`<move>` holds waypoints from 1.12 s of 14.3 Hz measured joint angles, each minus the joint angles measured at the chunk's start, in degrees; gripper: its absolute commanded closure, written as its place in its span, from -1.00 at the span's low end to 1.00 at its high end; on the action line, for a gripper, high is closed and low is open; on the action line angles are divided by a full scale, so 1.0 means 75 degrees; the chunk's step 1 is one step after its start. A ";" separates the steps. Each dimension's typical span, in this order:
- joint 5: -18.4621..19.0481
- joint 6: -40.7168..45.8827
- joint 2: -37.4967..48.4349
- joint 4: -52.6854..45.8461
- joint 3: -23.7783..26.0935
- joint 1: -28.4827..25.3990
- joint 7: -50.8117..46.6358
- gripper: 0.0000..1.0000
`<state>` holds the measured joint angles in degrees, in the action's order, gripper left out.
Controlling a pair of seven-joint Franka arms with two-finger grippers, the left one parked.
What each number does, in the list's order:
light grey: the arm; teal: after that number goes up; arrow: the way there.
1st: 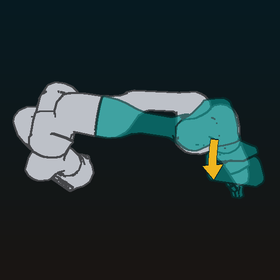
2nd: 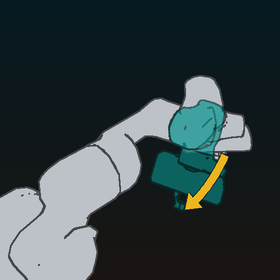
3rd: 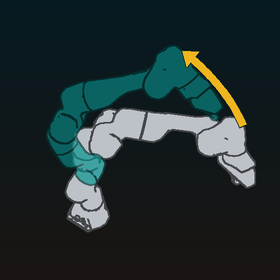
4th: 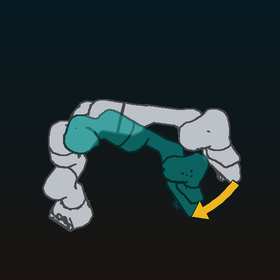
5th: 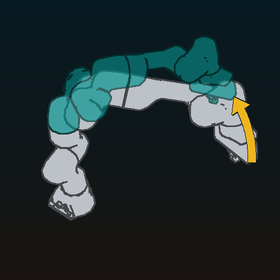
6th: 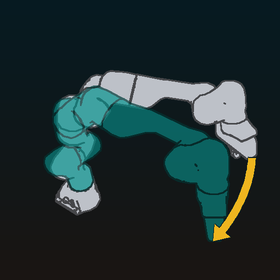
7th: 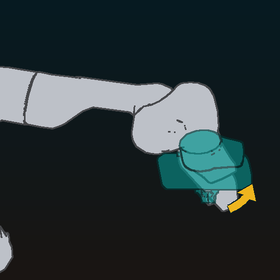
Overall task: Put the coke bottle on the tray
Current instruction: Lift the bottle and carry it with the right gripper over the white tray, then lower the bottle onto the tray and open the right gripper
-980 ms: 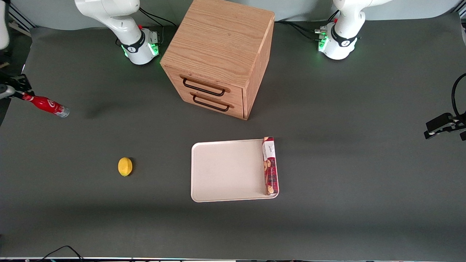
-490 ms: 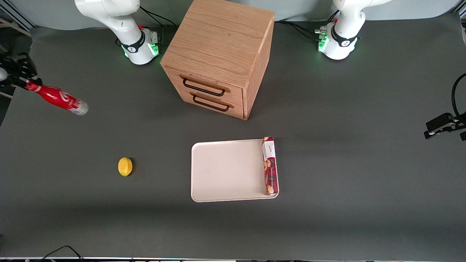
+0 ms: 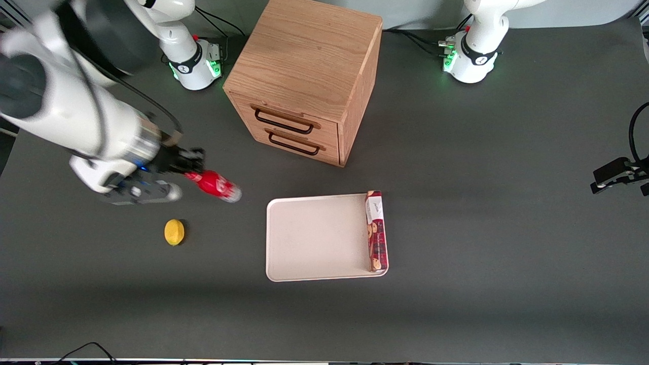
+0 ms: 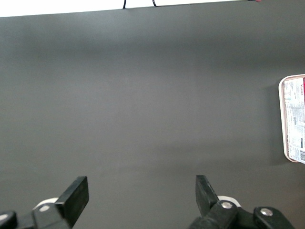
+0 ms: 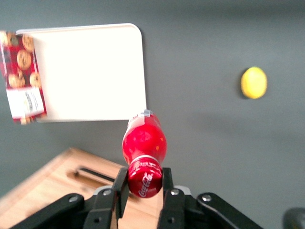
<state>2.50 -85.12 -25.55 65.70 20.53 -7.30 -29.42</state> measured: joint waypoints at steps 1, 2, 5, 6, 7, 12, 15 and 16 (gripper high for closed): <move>0.0181 -0.0290 -0.0352 -0.0013 0.0191 -0.0080 -0.0553 1.00; 0.0334 -0.0540 -0.0702 -0.0027 0.0392 -0.0127 -0.1110 1.00; 0.1025 -0.1382 -0.1564 0.0190 0.0826 -0.0326 -0.2439 1.00; 0.1331 -0.1949 -0.1812 0.0570 0.0946 -0.0431 -0.2879 1.00; 0.1487 -0.2148 -0.1839 0.0758 0.0958 -0.0445 -0.3043 1.00; 0.2369 -0.2737 -0.1998 0.1413 0.1022 -0.0470 -0.3906 -0.99; 0.2412 -0.2836 -0.1996 0.1388 0.1054 -0.0482 -0.3976 -1.00; 0.2414 -0.2847 -0.1987 0.1313 0.1073 -0.0479 -0.3976 -1.00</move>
<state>20.61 -106.47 -40.45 75.55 28.58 -10.89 -59.24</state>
